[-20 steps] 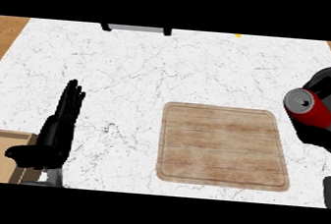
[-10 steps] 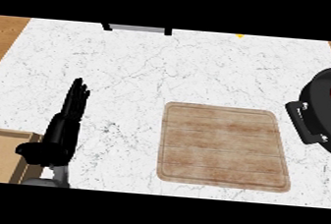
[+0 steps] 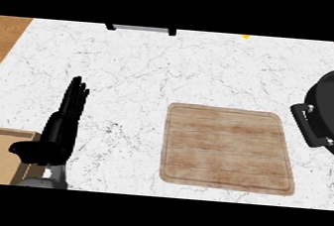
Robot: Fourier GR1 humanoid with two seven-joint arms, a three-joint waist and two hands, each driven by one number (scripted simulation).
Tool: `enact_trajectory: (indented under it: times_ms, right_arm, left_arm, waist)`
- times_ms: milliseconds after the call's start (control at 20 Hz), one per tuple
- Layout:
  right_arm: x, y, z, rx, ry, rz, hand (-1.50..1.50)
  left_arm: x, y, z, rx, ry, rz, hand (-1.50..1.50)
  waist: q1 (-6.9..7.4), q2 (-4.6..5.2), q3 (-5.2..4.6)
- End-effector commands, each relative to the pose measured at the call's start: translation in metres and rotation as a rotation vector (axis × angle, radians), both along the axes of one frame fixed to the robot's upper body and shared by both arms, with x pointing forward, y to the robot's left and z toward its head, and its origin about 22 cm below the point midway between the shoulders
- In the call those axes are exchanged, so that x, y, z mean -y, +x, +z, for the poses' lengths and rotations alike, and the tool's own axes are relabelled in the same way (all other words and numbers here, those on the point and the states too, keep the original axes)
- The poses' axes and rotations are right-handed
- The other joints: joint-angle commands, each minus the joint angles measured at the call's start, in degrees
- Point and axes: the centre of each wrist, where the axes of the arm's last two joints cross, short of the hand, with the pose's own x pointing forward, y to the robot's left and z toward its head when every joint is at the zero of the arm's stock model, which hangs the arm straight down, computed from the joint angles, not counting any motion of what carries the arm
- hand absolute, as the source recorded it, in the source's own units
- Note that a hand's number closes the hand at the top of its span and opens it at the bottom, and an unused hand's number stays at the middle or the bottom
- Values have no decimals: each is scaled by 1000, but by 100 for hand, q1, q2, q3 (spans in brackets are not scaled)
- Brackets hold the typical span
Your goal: Pick the can from the cutting board and place it in the pot
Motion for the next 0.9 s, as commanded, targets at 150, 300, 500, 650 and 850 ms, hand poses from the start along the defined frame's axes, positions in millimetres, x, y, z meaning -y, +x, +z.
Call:
enact_trajectory:
  times_ms: [150, 300, 500, 650, 850]
  right_arm:
    - [38, -12, -38, -166, 123, -104, 150]
    - [47, -8, -34, -264, 109, -235, -150]
    - [46, -10, -49, -279, 226, -81, -150]
    - [41, -11, -59, -83, 335, -20, -150]
    - [34, 12, -30, 240, 577, 19, -150]
  left_arm:
    - [-7, -17, -2, 3, 0, -12, 0]
    - [19, 2, 5, 10, -9, -35, 0]
    - [9, -5, -3, -8, -9, 10, 0]
    - [-4, 0, 7, 16, -8, 11, 0]
    - [6, 3, 2, -8, -7, 6, 0]
  waist:
    - [70, 14, 6]
    - [101, 53, 10]
    - [78, 32, 12]
    - [57, 30, 21]
    - [-22, 15, 29]
